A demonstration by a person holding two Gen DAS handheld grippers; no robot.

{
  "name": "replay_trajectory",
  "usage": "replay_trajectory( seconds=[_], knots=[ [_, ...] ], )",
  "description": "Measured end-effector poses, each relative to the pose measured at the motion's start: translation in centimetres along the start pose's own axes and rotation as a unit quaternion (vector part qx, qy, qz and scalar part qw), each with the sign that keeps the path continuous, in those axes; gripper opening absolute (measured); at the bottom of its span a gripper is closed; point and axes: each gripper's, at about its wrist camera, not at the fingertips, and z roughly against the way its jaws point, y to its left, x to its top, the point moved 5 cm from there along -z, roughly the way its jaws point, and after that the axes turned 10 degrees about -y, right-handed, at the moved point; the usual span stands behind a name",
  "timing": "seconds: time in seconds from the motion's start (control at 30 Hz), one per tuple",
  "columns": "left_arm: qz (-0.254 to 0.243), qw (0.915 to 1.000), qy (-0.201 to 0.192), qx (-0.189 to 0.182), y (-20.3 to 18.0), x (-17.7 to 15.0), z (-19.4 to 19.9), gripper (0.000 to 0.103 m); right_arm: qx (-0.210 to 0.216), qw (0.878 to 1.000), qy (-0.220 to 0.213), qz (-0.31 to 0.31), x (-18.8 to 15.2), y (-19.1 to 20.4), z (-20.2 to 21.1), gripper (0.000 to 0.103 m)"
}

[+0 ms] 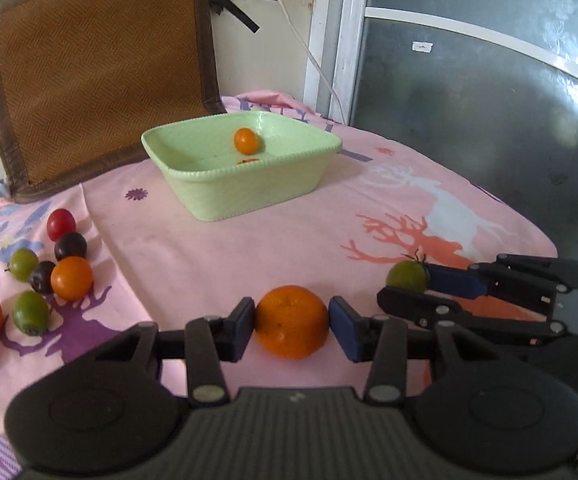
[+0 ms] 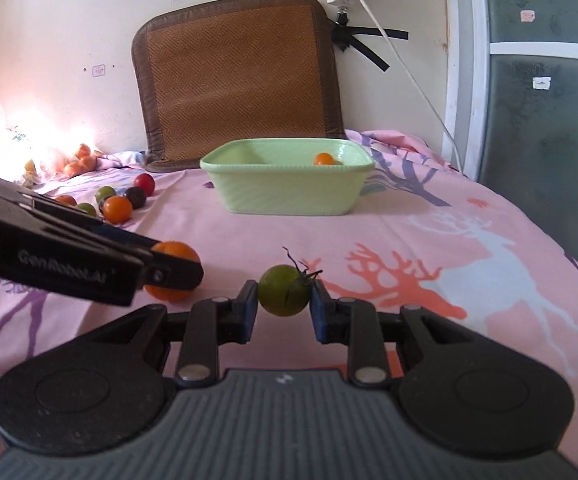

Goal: Organize fruits
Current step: 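Carry the tangerine and green tomato into the green bowl and release both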

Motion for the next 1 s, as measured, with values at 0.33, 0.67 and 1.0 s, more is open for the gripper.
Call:
replay_trajectory(
  seconds=[0.33, 0.67, 1.0],
  knots=[
    [-0.029, 0.9992, -0.004, 0.028, -0.4, -1.2, 0.4, 0.042, 0.012, 1.0, 0.001, 0.003, -1.3, -0.9, 0.3, 0.033],
    [-0.002, 0.9989, -0.042, 0.019, 1.8, 6.1, -2.1, 0.041, 0.003, 0.998, -0.064, -0.016, 3.7, -3.8, -1.6, 0.03],
    [0.066, 0.9963, -0.009, 0.053, 8.0, 10.3, -10.5, 0.041, -0.002, 0.998, -0.059, -0.02, 7.6, -5.4, -10.7, 0.031]
  ],
)
